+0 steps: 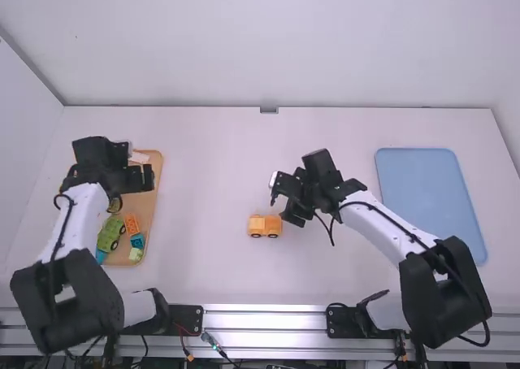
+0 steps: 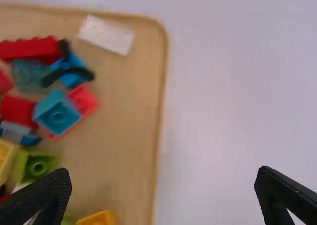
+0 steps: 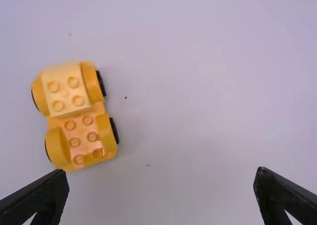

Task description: Assemble lego blocks to make yellow taxi

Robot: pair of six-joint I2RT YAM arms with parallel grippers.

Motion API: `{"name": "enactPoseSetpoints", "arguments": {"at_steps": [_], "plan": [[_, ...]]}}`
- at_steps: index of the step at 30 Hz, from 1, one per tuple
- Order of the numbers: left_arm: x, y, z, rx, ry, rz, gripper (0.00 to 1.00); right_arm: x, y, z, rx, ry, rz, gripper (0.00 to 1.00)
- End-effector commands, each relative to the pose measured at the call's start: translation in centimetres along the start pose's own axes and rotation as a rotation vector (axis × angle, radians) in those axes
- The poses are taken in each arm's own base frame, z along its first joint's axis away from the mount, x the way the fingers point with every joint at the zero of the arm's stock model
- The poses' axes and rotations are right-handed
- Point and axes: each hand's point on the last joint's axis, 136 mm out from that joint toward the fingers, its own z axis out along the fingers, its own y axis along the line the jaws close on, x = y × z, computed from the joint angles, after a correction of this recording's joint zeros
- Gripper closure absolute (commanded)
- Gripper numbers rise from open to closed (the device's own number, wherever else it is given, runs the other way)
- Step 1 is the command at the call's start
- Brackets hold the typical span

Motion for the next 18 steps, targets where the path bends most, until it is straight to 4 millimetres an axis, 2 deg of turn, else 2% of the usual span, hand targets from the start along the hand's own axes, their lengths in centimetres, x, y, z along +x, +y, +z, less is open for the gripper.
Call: {"name": "enactPoseSetpoints", "arguments": {"at_steps": [1, 3, 7, 11, 12, 13, 16, 18], "plan": [[-1.1, 2.8, 0.6, -0.027, 0.05, -0.03, 0.01, -1.0, -1.1, -1.0, 0.046, -0.024, -0.015, 0.01], [-1.6, 4.8, 1.5, -0.026, 0.132, -0.014, 0.01, -0.9, -1.8, -1.3, 0.073, -0.022, -0.005, 0.01], [-2.0, 6.8, 3.1, 0.0, 0.236, 0.029, 0.01, -0.3, -2.6, -1.5, 0.096, -0.012, 0.019, 0.01], [-1.3, 9.3, 4.6, -0.027, 0.358, 0.064, 0.01, 0.2, -3.3, -1.7, 0.111, -0.009, 0.054, 0.01], [-0.8, 10.8, 5.0, -0.075, 0.404, 0.06, 0.02, 0.4, -3.6, -1.8, 0.119, -0.009, 0.071, 0.01], [-0.3, 11.9, 5.3, -0.107, 0.438, 0.063, 0.07, 0.5, -3.7, -1.9, 0.12, -0.009, 0.075, 0.01], [0.8, 12.7, 5.9, -0.07, 0.482, 0.159, 0.14, 0.7, -4.0, -2.1, 0.124, -0.009, 0.086, 0.01], [1.4, 13.0, 6.1, -0.055, 0.495, 0.199, 0.23, 0.8, -4.3, -2.2, 0.129, -0.009, 0.091, 0.01]]}}
